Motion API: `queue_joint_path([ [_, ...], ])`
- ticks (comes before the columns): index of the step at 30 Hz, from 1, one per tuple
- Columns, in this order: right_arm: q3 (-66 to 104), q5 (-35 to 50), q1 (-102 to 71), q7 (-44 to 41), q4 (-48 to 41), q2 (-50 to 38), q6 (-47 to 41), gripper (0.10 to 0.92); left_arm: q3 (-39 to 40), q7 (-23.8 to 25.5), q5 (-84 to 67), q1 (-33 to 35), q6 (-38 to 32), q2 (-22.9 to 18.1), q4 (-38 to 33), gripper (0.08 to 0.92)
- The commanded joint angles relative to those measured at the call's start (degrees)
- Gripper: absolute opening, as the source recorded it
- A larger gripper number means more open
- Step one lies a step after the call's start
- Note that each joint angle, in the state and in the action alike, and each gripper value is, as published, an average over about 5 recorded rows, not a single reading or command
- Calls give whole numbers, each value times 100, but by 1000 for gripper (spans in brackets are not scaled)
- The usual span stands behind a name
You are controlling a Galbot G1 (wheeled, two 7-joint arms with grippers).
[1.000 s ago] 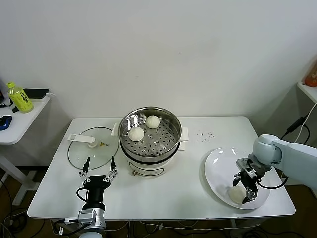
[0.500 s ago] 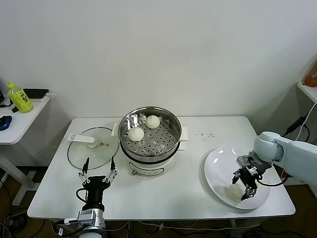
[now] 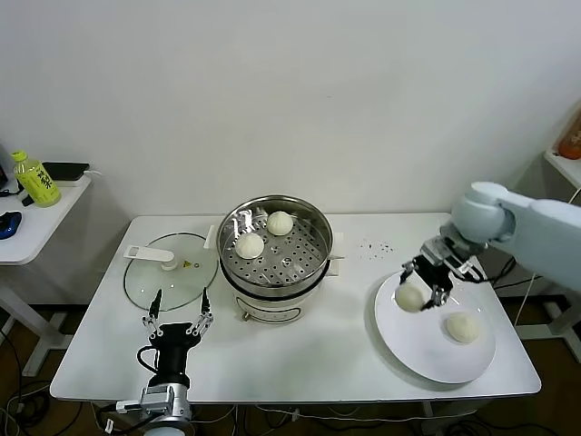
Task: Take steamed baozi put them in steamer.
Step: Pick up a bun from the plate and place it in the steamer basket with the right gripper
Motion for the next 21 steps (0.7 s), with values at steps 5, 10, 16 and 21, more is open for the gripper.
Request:
queue_joint_path([
  [5,197,-492,2049,-19,345,1521,1578,679,-39,-10,-81,21,12,-1,-51,823],
  [10,422,-641,2083,-10,282,2191,1719,679,-52,-14,-128,-1,37,2,-55,823],
  [16,454,-809,1790,-14,-4,3011,1687,679,-48,-21,-176,-23,68,9,-49,823],
  [21,430,-985,1441,-8,-319,3622,1684,679,-89,-27,-188,-32,81,34,-56,823],
])
